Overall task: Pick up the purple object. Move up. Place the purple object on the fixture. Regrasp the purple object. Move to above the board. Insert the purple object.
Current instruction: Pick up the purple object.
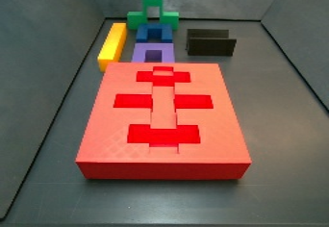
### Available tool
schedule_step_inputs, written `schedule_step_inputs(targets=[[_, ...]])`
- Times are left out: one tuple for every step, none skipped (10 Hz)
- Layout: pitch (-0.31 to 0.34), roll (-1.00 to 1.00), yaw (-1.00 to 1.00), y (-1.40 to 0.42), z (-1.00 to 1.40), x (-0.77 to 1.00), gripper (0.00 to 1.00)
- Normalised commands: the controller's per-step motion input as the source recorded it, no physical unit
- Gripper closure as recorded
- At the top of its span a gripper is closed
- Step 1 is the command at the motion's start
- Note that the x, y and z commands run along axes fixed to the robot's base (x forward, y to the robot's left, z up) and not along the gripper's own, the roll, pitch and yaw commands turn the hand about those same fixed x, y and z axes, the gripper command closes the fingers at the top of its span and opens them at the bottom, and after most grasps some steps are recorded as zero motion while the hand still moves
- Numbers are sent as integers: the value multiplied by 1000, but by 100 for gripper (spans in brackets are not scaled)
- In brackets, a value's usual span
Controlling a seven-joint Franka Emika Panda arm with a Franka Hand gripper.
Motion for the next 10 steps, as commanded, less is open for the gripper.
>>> schedule_step_inputs(targets=[[0, -34, 0, -63, -40, 29, 0], [-17, -24, 0, -294, -26, 149, 0], [-87, -76, 0, -609, -166, 194, 0], [-136, -97, 0, -697, -243, 169, 0], [-173, -161, 0, -669, -389, 120, 0], [-171, -176, 0, -640, -414, 197, 0], [-177, -171, 0, -646, -483, 206, 0], [-180, -174, 0, -631, -503, 214, 0], [-183, -169, 0, -634, -511, 197, 0], [-179, -144, 0, -654, -546, 171, 0]])
